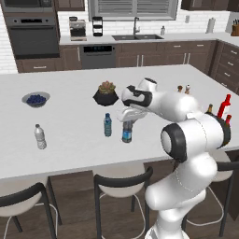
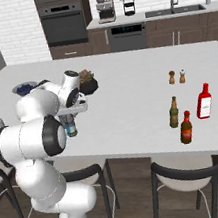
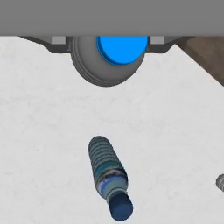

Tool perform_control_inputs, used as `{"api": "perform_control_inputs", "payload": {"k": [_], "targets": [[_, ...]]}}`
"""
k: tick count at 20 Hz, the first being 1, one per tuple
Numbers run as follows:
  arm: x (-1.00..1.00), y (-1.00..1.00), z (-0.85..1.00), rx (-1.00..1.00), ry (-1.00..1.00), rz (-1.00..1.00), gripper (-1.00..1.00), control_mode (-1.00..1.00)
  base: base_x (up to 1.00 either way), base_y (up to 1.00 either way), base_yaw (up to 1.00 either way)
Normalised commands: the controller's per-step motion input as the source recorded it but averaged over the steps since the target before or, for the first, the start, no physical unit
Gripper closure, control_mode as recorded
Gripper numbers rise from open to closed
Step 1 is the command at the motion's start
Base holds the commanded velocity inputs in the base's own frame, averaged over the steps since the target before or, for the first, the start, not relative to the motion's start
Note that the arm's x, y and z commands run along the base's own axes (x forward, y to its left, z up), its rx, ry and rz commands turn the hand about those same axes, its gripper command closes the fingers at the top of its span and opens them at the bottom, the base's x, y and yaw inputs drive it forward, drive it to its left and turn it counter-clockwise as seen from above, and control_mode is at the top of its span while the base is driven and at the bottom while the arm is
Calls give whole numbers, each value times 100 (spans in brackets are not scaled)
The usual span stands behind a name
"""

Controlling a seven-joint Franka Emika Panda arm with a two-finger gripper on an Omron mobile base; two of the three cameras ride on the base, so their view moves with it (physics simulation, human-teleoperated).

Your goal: Move the plastic bottles in the middle to the plastics group, and the glass bottles in the middle to the glass group.

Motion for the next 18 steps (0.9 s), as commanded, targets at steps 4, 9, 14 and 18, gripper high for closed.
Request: {"api": "perform_control_inputs", "payload": {"k": [4, 9, 14, 18], "targets": [[-79, 52, 47, 0, 1, 0, 100, -100, 0, 0, 0], [-36, 99, 8, 0, 3, 7, 100, -100, 0, 0, 0], [-29, 100, 7, 0, 6, 14, 100, -100, 0, 0, 0], [-6, 100, 11, 0, 7, 17, 100, -100, 0, 0, 0]]}}
